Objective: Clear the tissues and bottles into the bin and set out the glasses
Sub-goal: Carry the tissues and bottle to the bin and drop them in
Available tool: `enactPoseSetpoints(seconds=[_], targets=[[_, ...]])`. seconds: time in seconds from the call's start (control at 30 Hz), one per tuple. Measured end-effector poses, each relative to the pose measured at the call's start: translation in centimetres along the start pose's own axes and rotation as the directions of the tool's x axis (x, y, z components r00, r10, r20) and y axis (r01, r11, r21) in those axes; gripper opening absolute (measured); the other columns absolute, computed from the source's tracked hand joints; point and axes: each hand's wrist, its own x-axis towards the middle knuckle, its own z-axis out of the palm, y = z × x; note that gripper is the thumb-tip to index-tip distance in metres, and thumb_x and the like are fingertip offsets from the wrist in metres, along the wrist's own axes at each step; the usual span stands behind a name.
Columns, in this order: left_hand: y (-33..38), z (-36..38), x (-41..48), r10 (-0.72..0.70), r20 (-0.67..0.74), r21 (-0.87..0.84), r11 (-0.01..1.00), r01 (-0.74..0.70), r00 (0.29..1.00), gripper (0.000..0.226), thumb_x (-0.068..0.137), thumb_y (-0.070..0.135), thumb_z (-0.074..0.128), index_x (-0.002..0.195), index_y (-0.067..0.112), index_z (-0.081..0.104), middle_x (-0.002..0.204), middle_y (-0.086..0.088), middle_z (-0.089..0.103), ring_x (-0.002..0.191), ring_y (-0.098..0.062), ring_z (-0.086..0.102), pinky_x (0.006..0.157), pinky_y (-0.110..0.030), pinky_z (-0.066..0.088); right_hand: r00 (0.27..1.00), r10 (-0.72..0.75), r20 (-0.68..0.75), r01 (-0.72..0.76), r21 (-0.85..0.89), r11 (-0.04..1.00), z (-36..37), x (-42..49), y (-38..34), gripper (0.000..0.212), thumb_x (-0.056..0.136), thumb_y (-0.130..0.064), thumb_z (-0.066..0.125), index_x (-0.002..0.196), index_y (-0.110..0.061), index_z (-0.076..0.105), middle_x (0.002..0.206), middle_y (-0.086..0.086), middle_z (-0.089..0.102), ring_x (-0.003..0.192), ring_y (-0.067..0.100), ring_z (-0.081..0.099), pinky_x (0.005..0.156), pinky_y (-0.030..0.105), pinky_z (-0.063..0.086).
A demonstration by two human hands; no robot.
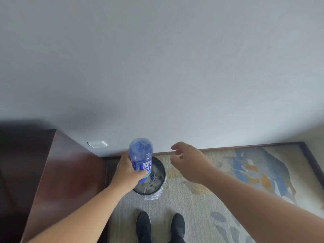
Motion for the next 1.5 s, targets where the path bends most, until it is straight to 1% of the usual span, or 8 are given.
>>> enactPoseSetpoints(seconds=[0.2,0.3,0.5,0.57,0.8,1.0,1.27,1.5], targets=[[-4.8,3.2,3.7,-0.06,-0.024,-0.048,0.997,0.059,0.998,0.072,0.049,0.032,0.075,0.115,0.032,0.044,0.116,0.001,0.059,0.107,-0.018,0.06,0.093,-0.049,0.05,0.996,0.029,0.085,-0.027,-0.023,0.999,2.2,3.5,4.0,0.041,0.09,-0.042,0.051,0.128,-0.029,0.05,0.115,-0.013,0.057,0.1,0.008,0.057,0.087,0.032,0.049],[-5.6,4.5,4.0,-0.112,-0.032,-0.066,0.992,0.109,0.993,0.072,0.05,0.03,0.077,0.113,0.035,0.043,0.119,0.003,0.055,0.107,-0.016,0.059,0.092,-0.042,0.051,0.993,0.043,0.114,-0.04,-0.028,0.999,2.9,4.4,5.6,0.04,0.089,-0.041,0.052,0.128,-0.029,0.051,0.113,-0.013,0.057,0.099,0.008,0.057,0.087,0.032,0.048],[-6.3,5.7,2.7,-0.234,-0.087,0.007,0.972,0.235,0.968,0.082,0.067,0.035,0.076,0.132,0.045,0.027,0.122,0.011,0.028,0.098,-0.005,0.042,0.066,-0.016,0.033,0.988,0.041,0.147,-0.038,-0.021,0.999,2.9,4.8,6.6,0.038,0.089,-0.038,0.053,0.126,-0.028,0.052,0.111,-0.012,0.058,0.1,0.009,0.057,0.089,0.034,0.048],[-5.7,5.6,2.4,-0.23,-0.095,0.007,0.973,0.232,0.969,0.079,0.069,0.036,0.074,0.132,0.045,0.026,0.123,0.011,0.028,0.093,-0.002,0.044,0.065,-0.017,0.034,0.988,0.032,0.148,-0.03,-0.017,0.999,2.4,4.8,6.6,0.038,0.09,-0.037,0.053,0.126,-0.028,0.052,0.111,-0.012,0.057,0.098,0.009,0.057,0.087,0.032,0.047],[-2.0,4.8,-0.3,-0.195,-0.116,-0.024,0.981,0.193,0.974,0.075,0.07,0.038,0.069,0.134,0.042,0.03,0.124,0.009,0.039,0.109,-0.012,0.048,0.091,-0.039,0.046,0.989,-0.036,0.144,0.039,-0.021,0.999,-0.4,2.8,5.6,0.035,0.09,-0.036,0.052,0.125,-0.028,0.052,0.113,-0.012,0.058,0.102,0.009,0.057,0.087,0.03,0.046],[3.1,3.5,-4.7,-0.13,-0.194,-0.138,0.985,0.105,0.972,0.065,0.081,0.027,0.067,0.136,0.036,0.035,0.126,0.004,0.044,0.109,-0.01,0.05,0.08,-0.027,0.041,0.979,-0.157,0.128,0.161,-0.021,0.987,-3.9,0.7,2.3,0.034,0.091,-0.036,0.052,0.125,-0.029,0.052,0.114,-0.011,0.06,0.102,0.009,0.057,0.087,0.028,0.045],[9.0,-1.7,-12.5,-0.016,-0.357,-0.099,0.995,-0.021,0.934,0.052,0.083,0.025,0.063,0.132,0.027,0.044,0.123,0.001,0.051,0.11,-0.01,0.051,0.087,-0.023,0.038,0.919,-0.377,0.116,0.382,-0.018,0.924,-5.5,-2.9,-5.2,0.032,0.09,-0.037,0.052,0.122,-0.032,0.053,0.111,-0.015,0.057,0.1,0.009,0.056,0.083,0.025,0.04],[9.6,-7.4,-21.5,0.041,-0.536,-0.043,0.996,-0.076,0.843,0.038,0.084,0.026,0.063,0.12,0.03,0.053,0.117,0.005,0.057,0.11,-0.008,0.054,0.094,-0.027,0.041,0.82,-0.56,0.121,0.567,-0.034,0.823,-4.1,-8.3,-12.3,0.03,0.089,-0.036,0.054,0.119,-0.032,0.055,0.109,-0.014,0.059,0.098,0.009,0.057,0.081,0.025,0.04]])
